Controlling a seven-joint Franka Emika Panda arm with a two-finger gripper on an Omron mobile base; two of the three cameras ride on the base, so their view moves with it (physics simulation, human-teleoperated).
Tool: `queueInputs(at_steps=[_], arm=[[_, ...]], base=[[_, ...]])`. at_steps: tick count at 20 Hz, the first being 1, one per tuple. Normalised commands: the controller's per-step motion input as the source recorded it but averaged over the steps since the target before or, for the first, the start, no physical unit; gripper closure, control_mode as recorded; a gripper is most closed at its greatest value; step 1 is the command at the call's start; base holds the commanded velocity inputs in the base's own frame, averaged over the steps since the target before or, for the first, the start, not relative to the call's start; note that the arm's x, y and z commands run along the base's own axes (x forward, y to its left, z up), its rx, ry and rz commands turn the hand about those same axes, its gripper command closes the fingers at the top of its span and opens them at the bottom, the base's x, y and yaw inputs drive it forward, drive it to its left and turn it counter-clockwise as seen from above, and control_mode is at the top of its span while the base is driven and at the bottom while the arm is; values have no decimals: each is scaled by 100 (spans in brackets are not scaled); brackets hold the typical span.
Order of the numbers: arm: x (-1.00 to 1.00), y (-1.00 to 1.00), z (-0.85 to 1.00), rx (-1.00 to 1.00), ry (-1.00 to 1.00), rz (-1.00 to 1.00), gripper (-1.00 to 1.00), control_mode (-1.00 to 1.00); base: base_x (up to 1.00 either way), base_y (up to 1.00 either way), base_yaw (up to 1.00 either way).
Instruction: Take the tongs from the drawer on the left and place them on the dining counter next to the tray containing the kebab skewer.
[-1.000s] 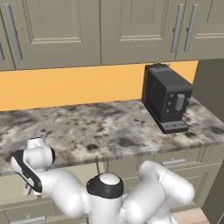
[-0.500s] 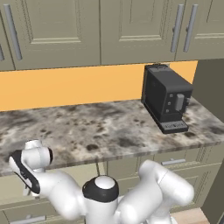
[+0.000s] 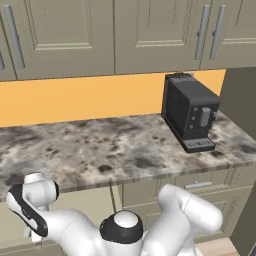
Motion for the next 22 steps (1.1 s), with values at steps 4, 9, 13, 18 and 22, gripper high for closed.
queueInputs(at_steps=[4, 9, 13, 18, 22], arm=[[-62, 0, -4, 0, 11, 0, -100, -100], [-70, 0, -5, 0, 6, 0, -100, -100], [-61, 0, 0, 0, 2, 0, -100, -100], [-37, 0, 0, 0, 1, 0, -100, -100], [-19, 0, 29, 0, 0, 0, -100, -100]], base=[[0, 0, 0], [0, 0, 0], [0, 0, 0], [0, 0, 0], [0, 0, 0]])
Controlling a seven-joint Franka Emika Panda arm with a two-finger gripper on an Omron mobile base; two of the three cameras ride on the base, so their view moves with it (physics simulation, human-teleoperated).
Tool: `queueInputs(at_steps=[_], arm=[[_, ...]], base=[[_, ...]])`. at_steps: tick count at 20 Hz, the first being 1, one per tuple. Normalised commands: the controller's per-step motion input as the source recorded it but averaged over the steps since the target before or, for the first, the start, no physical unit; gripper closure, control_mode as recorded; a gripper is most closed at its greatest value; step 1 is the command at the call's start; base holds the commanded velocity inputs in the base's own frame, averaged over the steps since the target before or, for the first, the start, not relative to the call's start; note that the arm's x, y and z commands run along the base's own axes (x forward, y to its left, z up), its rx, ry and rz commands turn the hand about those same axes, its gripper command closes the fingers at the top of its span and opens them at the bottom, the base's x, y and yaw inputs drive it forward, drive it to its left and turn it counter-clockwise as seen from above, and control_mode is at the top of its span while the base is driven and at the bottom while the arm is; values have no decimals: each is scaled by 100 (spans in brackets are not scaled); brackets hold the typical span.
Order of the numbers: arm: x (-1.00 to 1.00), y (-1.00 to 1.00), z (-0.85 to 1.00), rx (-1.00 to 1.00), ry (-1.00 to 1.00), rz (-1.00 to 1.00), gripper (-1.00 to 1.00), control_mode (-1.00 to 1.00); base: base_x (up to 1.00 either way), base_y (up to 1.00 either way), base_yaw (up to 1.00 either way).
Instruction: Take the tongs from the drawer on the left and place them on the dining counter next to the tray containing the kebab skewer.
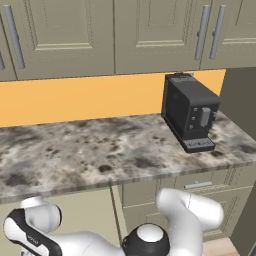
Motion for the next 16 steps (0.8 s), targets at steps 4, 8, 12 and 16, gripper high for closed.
queueInputs(at_steps=[4, 8, 12, 16], arm=[[-21, -3, 44, -1, 0, 0, -100, -100], [-9, -3, 53, -1, 0, 0, -100, -100], [1, -4, 54, -3, -2, 0, -100, -100], [17, -6, 46, -4, -1, -2, -100, -100]], base=[[0, 0, 0], [0, 0, 0], [0, 0, 0], [0, 0, 0]])
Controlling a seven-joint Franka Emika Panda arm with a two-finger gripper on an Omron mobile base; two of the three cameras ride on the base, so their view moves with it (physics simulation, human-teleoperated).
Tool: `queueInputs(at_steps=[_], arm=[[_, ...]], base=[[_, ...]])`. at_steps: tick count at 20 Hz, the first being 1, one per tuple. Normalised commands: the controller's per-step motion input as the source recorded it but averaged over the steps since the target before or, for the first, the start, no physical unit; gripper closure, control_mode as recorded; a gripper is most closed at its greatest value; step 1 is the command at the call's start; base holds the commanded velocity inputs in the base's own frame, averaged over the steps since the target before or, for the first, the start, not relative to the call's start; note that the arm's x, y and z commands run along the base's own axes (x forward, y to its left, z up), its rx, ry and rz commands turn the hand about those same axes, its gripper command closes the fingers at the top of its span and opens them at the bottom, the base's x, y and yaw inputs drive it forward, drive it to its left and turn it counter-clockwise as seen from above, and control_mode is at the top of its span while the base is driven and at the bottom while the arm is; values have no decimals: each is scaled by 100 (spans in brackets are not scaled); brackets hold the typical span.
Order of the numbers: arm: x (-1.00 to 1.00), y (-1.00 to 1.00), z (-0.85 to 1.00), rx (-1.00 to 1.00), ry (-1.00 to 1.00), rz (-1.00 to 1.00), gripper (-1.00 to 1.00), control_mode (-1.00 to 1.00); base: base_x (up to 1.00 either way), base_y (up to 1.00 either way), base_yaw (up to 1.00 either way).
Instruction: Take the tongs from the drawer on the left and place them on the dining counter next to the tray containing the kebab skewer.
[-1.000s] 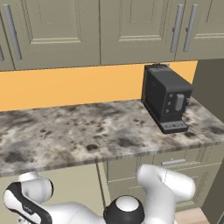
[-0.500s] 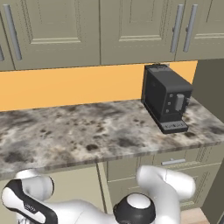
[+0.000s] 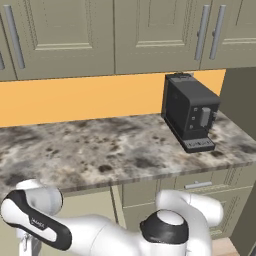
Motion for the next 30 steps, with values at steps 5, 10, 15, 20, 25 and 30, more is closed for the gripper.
queueInputs(at_steps=[5, 10, 15, 20, 25, 30], arm=[[27, -8, 32, -4, -4, -2, -100, -100], [30, -5, 23, -3, -10, 0, -100, -100], [25, 0, 3, -1, -15, 1, -100, -100], [2, 0, 0, 0, 0, -2, -100, -100], [1, 0, 0, 0, 0, -2, -100, -100], [0, 0, -2, 0, 0, -6, -100, -100]], base=[[0, 0, 0], [0, 0, 0], [0, 0, 0], [0, 0, 0], [0, 0, 0], [0, 0, 0]])
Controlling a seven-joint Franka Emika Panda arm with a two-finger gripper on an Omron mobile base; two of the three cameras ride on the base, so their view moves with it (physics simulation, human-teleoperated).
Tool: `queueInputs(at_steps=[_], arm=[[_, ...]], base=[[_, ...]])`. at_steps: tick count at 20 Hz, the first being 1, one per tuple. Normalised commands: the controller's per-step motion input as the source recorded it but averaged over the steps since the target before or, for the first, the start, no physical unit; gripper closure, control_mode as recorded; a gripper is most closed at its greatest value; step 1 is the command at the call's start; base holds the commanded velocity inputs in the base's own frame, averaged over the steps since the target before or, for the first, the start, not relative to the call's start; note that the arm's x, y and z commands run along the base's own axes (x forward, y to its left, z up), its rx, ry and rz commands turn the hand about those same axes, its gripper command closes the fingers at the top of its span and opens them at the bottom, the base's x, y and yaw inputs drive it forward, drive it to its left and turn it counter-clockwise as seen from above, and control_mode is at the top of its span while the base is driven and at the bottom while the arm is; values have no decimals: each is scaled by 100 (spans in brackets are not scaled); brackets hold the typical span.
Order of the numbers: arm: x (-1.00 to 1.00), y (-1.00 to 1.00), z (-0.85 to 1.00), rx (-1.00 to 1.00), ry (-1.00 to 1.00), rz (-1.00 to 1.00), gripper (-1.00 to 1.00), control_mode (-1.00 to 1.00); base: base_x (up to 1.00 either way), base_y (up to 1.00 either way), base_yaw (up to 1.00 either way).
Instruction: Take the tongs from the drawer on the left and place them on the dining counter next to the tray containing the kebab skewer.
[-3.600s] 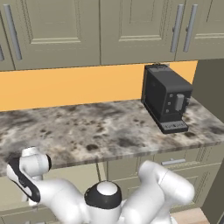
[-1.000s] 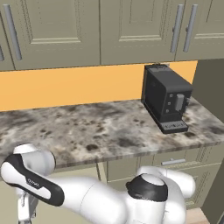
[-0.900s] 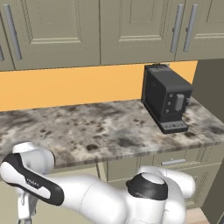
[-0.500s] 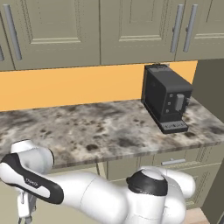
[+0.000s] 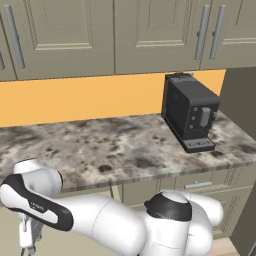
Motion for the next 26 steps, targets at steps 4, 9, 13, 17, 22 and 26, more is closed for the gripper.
queueInputs(at_steps=[4, 9, 13, 17, 22, 26], arm=[[0, 0, -4, 0, 2, -14, -100, -100], [0, 0, -5, -5, 0, -16, -100, -100], [0, 2, -1, -16, 4, -11, -100, -100], [0, 1, -1, -19, 1, -11, -100, -100], [1, 0, -2, -14, 0, -13, -100, -100], [2, 0, -7, -9, 0, -14, -100, -100]], base=[[0, 0, 0], [0, 0, 0], [0, 0, 0], [0, 0, 0], [0, 0, 0], [0, 0, 0]])
